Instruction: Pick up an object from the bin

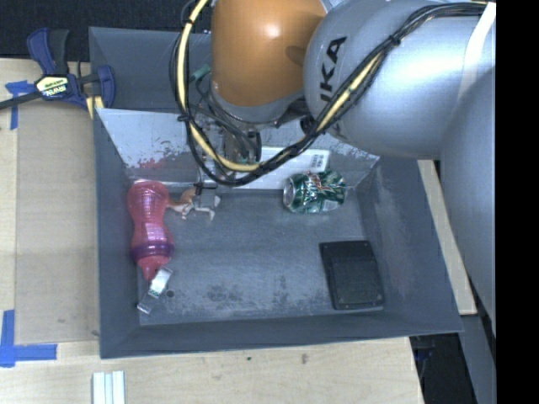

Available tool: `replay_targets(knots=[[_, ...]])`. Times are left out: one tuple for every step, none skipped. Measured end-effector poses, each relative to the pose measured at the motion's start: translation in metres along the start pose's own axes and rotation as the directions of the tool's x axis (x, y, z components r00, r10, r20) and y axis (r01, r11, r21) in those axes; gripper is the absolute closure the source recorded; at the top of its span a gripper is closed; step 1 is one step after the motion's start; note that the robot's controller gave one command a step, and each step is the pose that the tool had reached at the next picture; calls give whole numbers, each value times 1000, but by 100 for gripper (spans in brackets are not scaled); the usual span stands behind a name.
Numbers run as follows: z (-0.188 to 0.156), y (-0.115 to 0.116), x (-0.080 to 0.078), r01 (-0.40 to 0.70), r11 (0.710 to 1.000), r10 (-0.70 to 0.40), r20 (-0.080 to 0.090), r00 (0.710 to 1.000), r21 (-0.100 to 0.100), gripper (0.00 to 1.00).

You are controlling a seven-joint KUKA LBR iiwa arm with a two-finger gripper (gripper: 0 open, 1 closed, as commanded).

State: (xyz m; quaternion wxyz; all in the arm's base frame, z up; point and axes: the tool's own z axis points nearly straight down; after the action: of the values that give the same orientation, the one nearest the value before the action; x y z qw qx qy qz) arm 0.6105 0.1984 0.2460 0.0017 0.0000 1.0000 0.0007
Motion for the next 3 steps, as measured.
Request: replay_targets(knots=[[84,-60,-5,31,1000,-31,-4,1000,1,0],[88,-68,-15,16,1000,-16,1,1000,0,0],[111,-58,-16,86,996,-86,-3,996,1,0]])
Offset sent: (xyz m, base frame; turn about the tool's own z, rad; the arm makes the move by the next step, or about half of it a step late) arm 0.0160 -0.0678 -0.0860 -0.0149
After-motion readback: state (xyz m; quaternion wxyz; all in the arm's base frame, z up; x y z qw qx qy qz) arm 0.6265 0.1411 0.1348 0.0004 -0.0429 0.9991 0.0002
